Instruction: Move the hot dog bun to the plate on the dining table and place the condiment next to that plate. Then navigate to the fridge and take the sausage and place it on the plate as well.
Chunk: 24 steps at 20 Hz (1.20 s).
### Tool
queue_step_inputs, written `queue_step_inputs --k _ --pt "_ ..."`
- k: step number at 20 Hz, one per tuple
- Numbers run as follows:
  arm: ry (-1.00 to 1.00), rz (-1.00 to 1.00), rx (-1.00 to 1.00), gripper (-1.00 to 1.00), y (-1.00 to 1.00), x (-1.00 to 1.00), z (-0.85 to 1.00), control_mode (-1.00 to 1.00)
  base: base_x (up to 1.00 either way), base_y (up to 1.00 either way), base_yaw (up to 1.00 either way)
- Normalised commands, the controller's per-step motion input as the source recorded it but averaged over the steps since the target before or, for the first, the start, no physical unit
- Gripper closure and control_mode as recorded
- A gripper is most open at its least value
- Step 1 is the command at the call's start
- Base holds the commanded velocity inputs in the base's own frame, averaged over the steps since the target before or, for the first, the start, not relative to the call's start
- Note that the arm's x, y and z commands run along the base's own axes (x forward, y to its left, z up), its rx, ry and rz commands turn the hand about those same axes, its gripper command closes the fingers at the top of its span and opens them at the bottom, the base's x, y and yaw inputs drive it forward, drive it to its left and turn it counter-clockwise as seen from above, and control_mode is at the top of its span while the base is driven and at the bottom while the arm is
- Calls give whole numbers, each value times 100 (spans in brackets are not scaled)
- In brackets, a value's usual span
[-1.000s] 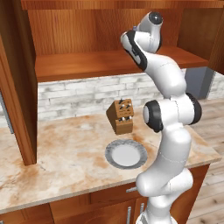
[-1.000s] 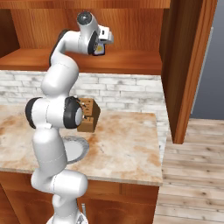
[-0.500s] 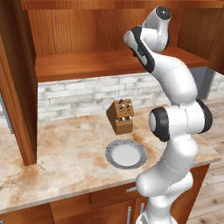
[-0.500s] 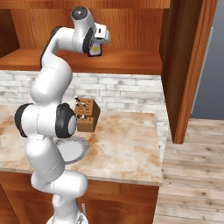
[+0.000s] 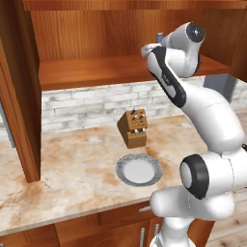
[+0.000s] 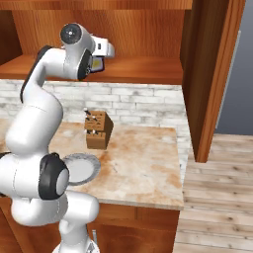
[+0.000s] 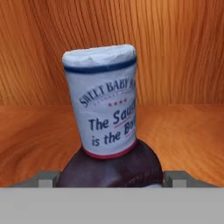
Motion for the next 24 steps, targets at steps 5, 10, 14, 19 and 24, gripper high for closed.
queue_step_inputs --k 5,10,14,19,24 --pt "1 0 0 100 0 -100 -9 -100 0 0 0" --pt "4 0 -1 100 17 -100 -39 -100 0 0 0" --pt "1 2 -1 100 15 -100 -43 -100 0 0 0" --pt "0 6 0 100 16 -100 -64 -100 0 0 0" --pt "0 0 0 100 0 0 0 100 -97 19 48"
